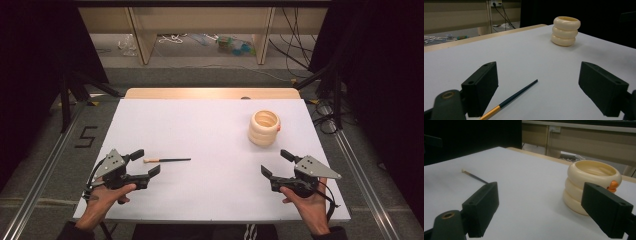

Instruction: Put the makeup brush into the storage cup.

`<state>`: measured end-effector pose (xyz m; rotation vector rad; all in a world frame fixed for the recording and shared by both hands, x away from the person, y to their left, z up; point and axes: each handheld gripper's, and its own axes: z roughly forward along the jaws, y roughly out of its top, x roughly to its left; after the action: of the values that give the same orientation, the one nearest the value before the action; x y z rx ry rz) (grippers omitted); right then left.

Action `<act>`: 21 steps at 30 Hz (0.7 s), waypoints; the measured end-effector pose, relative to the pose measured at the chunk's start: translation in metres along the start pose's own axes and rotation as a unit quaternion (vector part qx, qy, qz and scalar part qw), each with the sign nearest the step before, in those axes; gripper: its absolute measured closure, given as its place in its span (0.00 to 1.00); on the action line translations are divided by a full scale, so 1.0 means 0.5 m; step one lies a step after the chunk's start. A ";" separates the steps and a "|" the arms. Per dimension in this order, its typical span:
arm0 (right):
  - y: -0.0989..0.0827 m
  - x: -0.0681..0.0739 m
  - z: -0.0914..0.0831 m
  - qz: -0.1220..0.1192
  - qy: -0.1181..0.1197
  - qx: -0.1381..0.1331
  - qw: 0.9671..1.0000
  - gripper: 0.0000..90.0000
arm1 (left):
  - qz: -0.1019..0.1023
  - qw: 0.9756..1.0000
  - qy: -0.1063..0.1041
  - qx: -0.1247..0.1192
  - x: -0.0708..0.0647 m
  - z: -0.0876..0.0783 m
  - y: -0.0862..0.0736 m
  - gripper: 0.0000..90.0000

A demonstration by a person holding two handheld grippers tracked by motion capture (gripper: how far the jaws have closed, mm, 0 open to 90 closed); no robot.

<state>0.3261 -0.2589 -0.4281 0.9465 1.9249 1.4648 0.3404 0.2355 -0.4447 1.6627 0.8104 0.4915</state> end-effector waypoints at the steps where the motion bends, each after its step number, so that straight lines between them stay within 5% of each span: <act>1: 0.000 -0.001 0.001 -0.006 0.001 -0.002 1.000 0.17 | -0.001 1.000 -0.001 0.001 0.000 0.000 0.000 0.18; 13: -0.001 0.002 0.005 -0.010 0.009 0.011 1.000 0.17 | 0.001 0.999 -0.009 0.035 0.000 0.021 0.011 0.18; 21: -0.003 0.005 0.012 -0.011 0.018 0.005 1.000 0.17 | 0.021 0.997 -0.015 0.076 0.023 0.058 0.034 0.18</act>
<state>0.3289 -0.2538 -0.4310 0.9065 1.9639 1.4690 0.3725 0.2229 -0.4365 1.8265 0.8087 0.4420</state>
